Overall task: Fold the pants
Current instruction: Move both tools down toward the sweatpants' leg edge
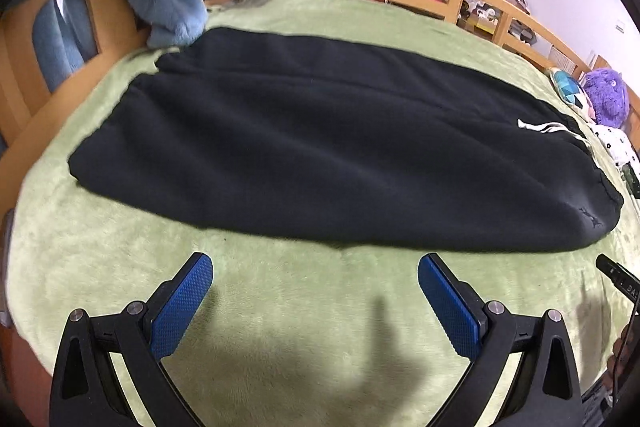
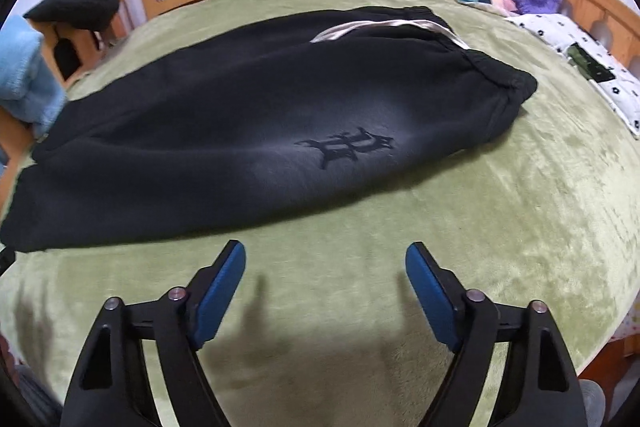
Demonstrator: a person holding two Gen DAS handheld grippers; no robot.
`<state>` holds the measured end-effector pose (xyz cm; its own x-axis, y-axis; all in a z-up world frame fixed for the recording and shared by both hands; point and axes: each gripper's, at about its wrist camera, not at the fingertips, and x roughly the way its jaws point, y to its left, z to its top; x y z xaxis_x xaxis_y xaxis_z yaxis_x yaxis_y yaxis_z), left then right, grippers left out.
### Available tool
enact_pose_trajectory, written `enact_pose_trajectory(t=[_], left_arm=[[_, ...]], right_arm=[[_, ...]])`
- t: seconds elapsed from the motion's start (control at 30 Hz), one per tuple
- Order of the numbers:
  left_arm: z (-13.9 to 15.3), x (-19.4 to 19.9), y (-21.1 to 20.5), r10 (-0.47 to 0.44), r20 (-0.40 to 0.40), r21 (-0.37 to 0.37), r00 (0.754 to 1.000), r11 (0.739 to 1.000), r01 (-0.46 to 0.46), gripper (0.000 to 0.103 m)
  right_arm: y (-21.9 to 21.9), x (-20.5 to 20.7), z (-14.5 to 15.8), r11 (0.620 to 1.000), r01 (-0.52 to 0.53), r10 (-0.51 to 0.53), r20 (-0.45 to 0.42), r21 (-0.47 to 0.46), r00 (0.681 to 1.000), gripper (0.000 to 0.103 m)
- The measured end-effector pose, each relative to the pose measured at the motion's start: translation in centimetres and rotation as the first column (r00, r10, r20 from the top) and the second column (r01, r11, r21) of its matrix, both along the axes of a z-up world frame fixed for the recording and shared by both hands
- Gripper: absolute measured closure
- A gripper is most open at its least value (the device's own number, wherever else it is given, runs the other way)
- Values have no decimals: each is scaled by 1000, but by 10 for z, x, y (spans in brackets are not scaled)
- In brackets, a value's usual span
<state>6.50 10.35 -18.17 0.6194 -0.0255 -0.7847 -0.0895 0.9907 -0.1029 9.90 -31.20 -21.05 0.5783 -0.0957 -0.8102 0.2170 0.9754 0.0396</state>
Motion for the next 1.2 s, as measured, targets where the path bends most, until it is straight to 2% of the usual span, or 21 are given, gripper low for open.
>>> enact_pose_trajectory(t=[0.17,0.3,0.37,0.43,0.57,0.8,0.93,1.03,1.2], left_arm=[[-19,16,15,20,-59,-89,998,996,-25,0],[-42,23,25,44,-114,-140,993,988,-60,0],[-43,22,26,39,-94,-123,995,991,-51,0],[-41,22,25,37,-83,-122,996,991,-47,0],[-38,31,26,21,-90,-162,996,986,-36,0],[-30,53,34,41,-85,-207,996,977,-58,0],[-32,47,40,70,-77,-194,995,977,-83,1],[-33,45,50,102,-70,-229,992,967,-116,1],[-31,53,62,165,-62,-224,984,959,-175,4]], right_arm=[[-3,9,-10,1000,13,-13,-7,14,1000,29],[-9,24,-17,993,25,-22,-28,119,999,29],[-10,29,-22,989,30,-25,-36,145,999,29],[-11,35,-23,991,42,-39,-27,130,999,29],[-15,43,-24,990,45,-43,-16,137,999,28],[-46,55,-31,971,90,-89,-16,221,996,25],[-64,54,-29,967,120,-122,-5,223,993,25],[-78,51,-29,965,134,-135,-13,226,991,25],[-97,50,-26,973,158,-158,-12,168,987,25]])
